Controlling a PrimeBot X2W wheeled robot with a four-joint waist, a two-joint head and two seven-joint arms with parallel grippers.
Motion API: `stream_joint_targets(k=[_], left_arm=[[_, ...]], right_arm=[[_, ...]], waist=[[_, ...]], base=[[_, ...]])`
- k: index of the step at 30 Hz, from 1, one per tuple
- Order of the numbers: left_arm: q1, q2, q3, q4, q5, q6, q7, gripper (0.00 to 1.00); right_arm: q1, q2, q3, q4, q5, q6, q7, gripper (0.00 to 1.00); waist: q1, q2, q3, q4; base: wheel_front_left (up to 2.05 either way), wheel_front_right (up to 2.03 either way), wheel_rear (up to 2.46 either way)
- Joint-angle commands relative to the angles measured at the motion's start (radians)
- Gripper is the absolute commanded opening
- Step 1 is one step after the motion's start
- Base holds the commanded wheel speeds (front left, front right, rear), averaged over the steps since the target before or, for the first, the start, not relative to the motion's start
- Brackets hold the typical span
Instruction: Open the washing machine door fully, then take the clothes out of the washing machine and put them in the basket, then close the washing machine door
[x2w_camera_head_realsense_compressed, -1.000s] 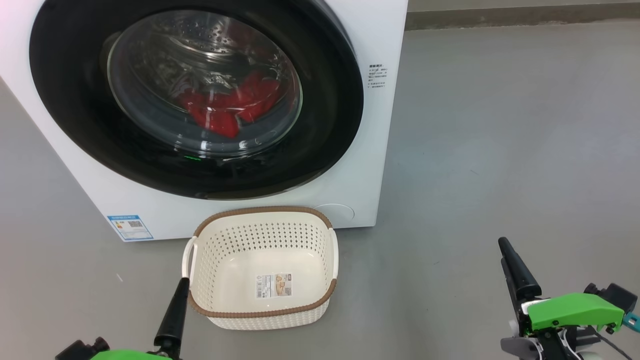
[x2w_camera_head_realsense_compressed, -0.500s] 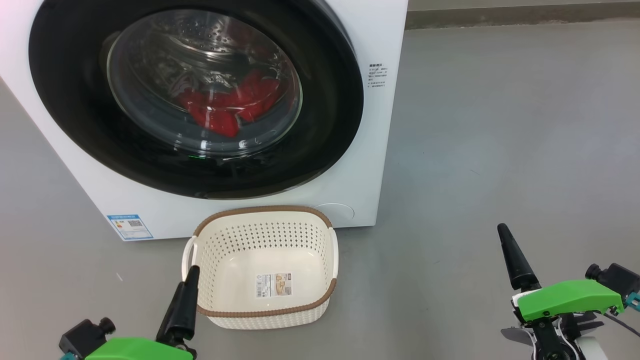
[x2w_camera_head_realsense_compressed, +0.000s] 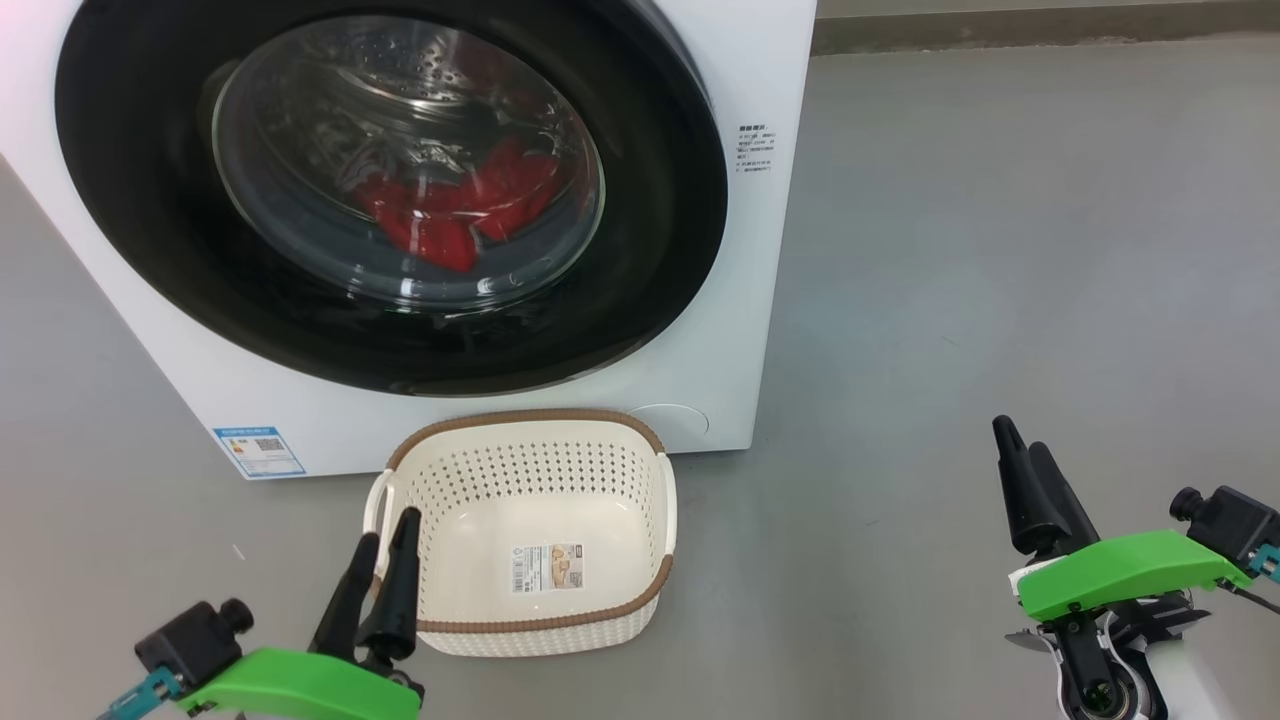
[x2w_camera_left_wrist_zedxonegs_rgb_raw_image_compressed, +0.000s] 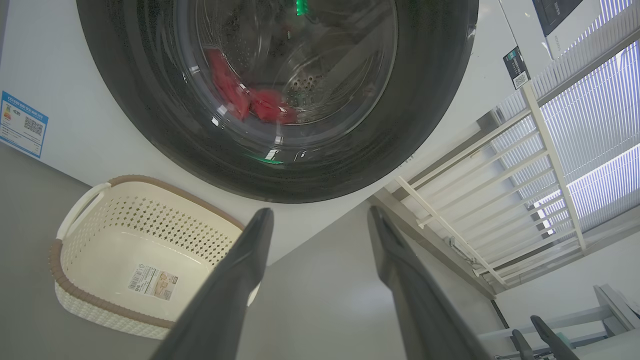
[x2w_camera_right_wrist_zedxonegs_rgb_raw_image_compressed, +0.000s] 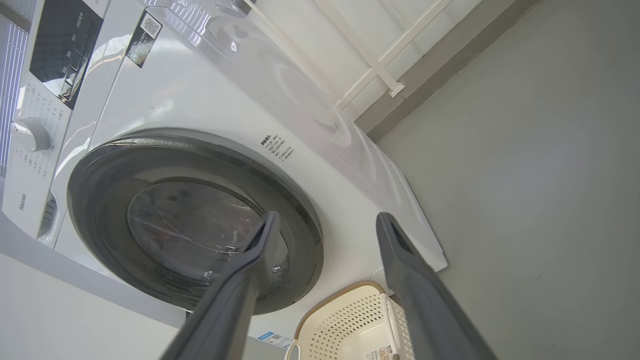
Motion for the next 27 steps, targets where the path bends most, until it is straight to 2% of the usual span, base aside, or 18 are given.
stream_joint_targets(k=[1,27], left_arm=[[-0.053,0.014,0.011,-0.03,0.039,0.006,-0.017,1.0],[-0.119,0.019,-0.019,-0.069,0.332,0.042,-0.091,1.0]], right_arm=[[-0.054,-0.012,0.01,-0.025,-0.041,0.004,-0.013,1.0],[-0.125,-0.019,0.04,-0.005,-0.317,0.006,-0.086,1.0]], waist=[[-0.0001,0.0,0.0,0.0],[-0.0001,0.0,0.007,-0.003]], base=[[0.0,0.0,0.0],[0.0,0.0,0.0]])
